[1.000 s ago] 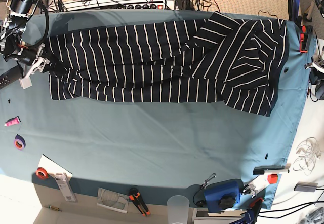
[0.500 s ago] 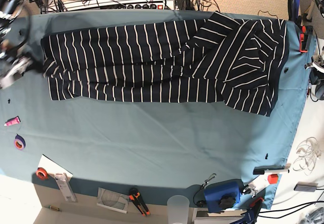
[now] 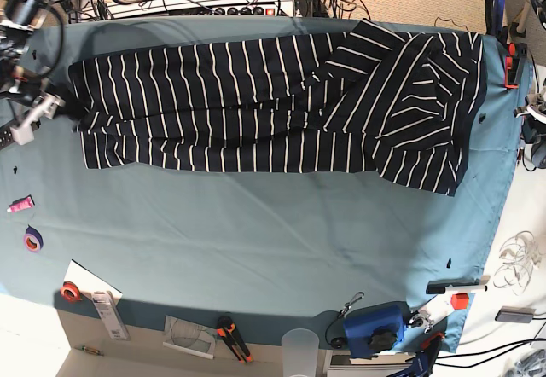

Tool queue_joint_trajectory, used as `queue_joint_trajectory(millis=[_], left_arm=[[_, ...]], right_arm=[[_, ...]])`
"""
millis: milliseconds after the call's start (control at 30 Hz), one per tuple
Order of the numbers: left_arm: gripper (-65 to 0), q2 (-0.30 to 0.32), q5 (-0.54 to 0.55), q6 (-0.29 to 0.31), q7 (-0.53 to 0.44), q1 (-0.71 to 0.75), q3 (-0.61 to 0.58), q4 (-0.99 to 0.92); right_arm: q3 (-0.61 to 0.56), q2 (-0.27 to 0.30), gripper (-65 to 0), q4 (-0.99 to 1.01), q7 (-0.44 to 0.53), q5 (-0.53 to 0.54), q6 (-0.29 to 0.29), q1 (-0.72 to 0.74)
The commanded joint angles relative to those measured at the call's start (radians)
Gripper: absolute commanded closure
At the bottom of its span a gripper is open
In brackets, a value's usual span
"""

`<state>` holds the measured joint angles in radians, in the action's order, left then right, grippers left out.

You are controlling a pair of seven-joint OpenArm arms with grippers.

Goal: Layout the t-shirt on the table in an organized manner, then fold the t-shirt properly
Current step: 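Grasp both ends of the striped strip with both grippers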

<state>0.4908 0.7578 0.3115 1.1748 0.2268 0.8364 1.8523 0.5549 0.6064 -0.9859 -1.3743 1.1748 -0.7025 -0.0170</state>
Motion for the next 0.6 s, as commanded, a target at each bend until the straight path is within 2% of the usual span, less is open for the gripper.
queue_joint_trajectory(millis=[0,133,267,400,567], left_arm=[[-24.3,0.024,0.033,0.004,-0.023,-0.005,0.006,0.015],[-24.3,0.024,0.036,0.005,-0.023,-0.005,0.005,0.015],[-24.3,0.024,0.036,0.005,-0.024,-0.005,0.005,0.015],[-24.3,0.024,0.04,0.025,-0.031,-0.006,0.005,0.015],[-24.3,0.024,0.059,0.026,-0.031,-0.006,0.005,0.015]], right_arm=[[0.001,-0.003,-26.3,0.015,-0.022,-0.023,0.004,-0.003],[0.001,-0.05,-26.3,0.068,-0.022,0.024,0.004,-0.003],[0.0,-0.08,-26.3,0.068,-0.022,0.147,0.004,-0.003],[0.0,-0.103,-26.2,0.068,-0.022,0.175,0.004,-0.002],[0.001,-0.105,-26.2,0.068,-0.022,0.179,0.004,-0.002]])
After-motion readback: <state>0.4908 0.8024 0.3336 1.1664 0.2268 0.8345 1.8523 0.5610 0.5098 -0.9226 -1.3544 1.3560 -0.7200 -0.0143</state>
